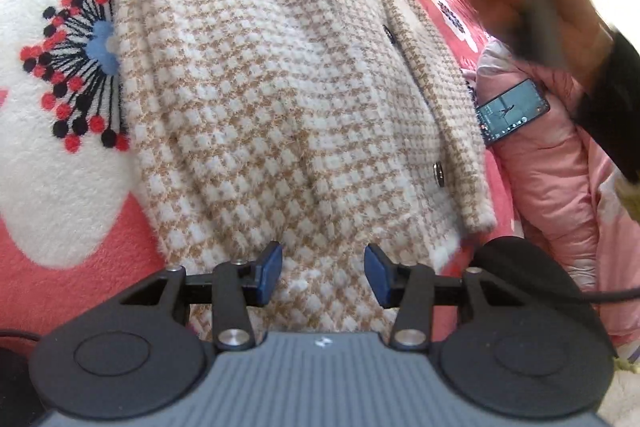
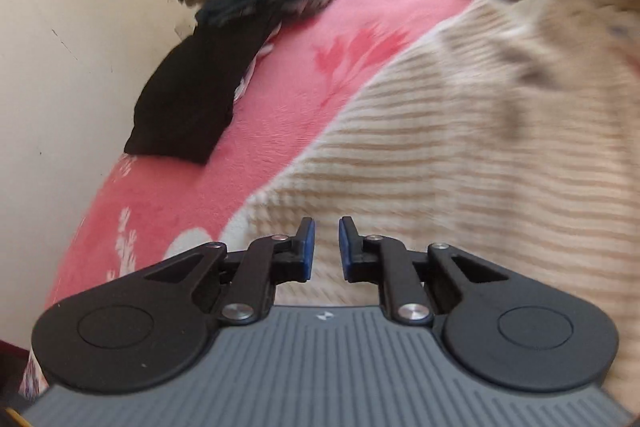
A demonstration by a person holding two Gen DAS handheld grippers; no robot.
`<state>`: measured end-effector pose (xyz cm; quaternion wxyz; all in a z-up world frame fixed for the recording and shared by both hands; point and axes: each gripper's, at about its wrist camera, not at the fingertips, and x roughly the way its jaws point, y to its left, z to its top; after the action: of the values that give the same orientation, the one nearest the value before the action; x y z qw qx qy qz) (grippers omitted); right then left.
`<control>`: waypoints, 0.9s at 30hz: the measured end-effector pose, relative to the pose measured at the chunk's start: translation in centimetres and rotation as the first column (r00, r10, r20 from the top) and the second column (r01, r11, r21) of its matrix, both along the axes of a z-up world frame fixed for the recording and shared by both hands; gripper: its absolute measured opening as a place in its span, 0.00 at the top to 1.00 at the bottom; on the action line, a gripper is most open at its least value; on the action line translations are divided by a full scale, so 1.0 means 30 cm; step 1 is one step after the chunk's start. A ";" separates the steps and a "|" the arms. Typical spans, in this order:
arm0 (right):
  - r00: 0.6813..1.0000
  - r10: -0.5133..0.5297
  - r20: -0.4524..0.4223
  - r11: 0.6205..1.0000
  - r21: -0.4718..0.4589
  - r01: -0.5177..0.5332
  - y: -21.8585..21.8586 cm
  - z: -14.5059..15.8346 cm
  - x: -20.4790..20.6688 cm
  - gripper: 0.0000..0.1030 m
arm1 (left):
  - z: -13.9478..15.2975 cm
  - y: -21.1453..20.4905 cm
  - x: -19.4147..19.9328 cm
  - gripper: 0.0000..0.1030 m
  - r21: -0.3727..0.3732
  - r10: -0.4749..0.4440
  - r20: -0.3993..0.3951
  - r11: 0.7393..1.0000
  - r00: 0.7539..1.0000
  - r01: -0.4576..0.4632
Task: Fold clothes
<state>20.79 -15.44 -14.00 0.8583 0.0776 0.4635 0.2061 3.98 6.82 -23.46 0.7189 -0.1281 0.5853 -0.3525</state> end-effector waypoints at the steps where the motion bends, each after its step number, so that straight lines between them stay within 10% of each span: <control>1: 1.000 -0.003 0.009 1.000 -0.008 0.003 -0.054 0.035 -0.049 0.87 | 0.002 -0.001 -0.002 0.55 0.005 -0.004 0.004 1.000 1.000 0.004; 8: 0.994 0.104 -0.038 0.993 -0.052 -0.106 -0.207 0.090 -0.423 0.86 | 0.051 -0.016 -0.034 0.55 0.117 -0.060 0.051 0.992 0.997 0.054; 14: 0.965 0.147 -0.216 0.982 -0.085 -0.169 -0.075 -0.245 -0.580 0.90 | 0.054 -0.072 -0.056 0.53 0.297 -0.087 0.042 0.952 0.995 0.071; 22: 0.985 -0.135 -0.106 0.990 -0.048 0.131 -0.275 -0.078 -0.698 0.89 | 0.225 -0.125 -0.110 0.54 0.369 -0.204 0.242 0.924 0.949 0.105; 27: 0.901 -0.393 -0.183 0.913 -0.196 0.358 -0.461 -0.136 -0.752 0.86 | 0.121 -0.274 -0.144 0.53 0.457 -0.371 0.236 0.858 0.898 0.235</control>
<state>-1.78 -29.27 -18.08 0.8292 0.1200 0.5458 -0.0106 -0.35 -1.40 -19.83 0.7480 0.1815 0.5371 -0.3451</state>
